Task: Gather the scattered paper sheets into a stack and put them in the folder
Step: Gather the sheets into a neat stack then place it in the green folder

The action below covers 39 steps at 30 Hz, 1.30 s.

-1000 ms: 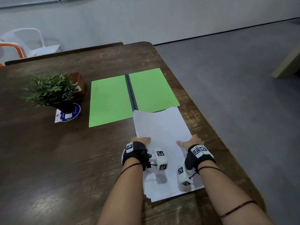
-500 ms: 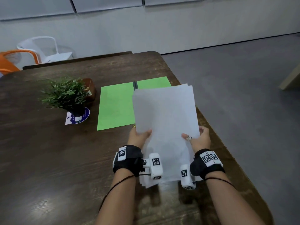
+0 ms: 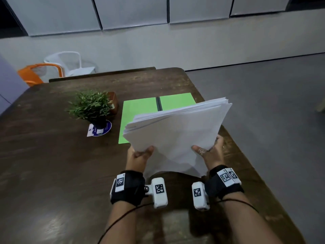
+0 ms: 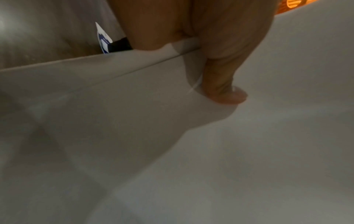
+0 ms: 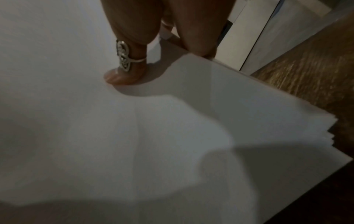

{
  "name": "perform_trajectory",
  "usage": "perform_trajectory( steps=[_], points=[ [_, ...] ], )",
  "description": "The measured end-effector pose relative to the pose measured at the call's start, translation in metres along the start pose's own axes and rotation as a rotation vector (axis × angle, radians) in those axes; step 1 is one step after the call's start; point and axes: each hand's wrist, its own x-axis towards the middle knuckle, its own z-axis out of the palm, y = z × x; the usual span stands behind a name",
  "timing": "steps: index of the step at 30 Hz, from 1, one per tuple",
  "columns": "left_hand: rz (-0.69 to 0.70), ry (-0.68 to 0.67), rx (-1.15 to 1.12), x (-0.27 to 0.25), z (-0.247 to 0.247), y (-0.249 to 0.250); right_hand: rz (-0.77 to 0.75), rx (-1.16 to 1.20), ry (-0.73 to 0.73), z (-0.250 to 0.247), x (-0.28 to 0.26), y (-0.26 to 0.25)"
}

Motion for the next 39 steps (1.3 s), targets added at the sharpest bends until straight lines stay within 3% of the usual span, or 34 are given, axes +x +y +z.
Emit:
perform_trajectory(
  steps=[4,9,16,21,27,32,39],
  points=[
    [-0.065,0.059,-0.088,-0.012,-0.018,-0.006,0.007,0.011,-0.155,0.007,-0.007,0.007],
    [-0.078,-0.022,-0.062,-0.008,-0.043,-0.004,0.023,-0.111,-0.255,0.016,-0.012,0.006],
    [-0.089,0.006,0.006,-0.003,-0.034,0.002,0.042,0.122,-0.282,0.017,-0.011,-0.014],
    [-0.050,-0.014,0.062,0.003,-0.031,0.002,-0.003,0.088,-0.277,0.024,-0.007,-0.028],
    [-0.027,0.186,-0.027,0.007,-0.015,0.009,-0.106,0.055,-0.103,0.036,-0.006,-0.025],
    [0.019,0.268,0.002,0.009,-0.019,0.014,-0.147,0.088,-0.044,0.038,-0.006,-0.037],
    [0.063,0.525,-0.001,-0.005,0.004,0.007,-0.223,0.161,-0.007,0.052,-0.015,-0.046]
  ],
)
